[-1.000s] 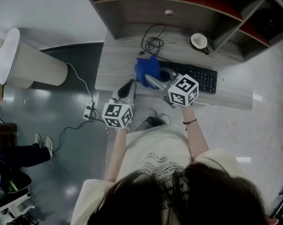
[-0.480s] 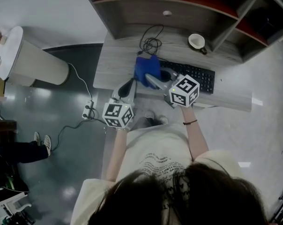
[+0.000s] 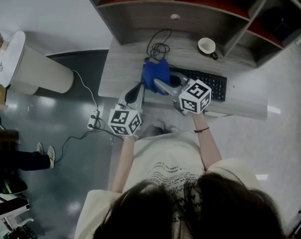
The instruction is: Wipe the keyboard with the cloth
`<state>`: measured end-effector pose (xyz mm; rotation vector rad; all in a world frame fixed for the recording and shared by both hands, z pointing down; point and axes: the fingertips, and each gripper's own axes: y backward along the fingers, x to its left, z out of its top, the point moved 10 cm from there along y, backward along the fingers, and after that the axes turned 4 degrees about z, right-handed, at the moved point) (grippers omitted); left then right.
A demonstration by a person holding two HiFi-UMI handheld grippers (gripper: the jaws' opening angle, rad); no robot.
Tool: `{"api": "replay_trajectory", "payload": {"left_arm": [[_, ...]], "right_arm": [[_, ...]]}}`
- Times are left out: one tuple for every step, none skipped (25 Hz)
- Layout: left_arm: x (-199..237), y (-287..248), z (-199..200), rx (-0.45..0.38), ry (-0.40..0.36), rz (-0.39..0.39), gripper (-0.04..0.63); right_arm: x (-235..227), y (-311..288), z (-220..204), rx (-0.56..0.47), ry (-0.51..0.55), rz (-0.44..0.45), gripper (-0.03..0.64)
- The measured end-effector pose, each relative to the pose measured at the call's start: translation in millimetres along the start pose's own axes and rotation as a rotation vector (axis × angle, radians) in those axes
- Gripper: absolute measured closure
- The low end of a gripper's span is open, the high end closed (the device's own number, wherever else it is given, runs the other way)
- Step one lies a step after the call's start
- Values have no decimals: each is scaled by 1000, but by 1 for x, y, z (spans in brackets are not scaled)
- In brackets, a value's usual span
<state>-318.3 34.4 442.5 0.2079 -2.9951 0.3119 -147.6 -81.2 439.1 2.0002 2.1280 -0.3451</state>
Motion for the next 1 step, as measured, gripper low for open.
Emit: {"api": "replay_trajectory", "payload": {"left_arm": [[-1, -1, 2, -2, -1, -1, 591]], "right_arm": [[-1, 1, 1, -3, 0, -1, 558]]}}
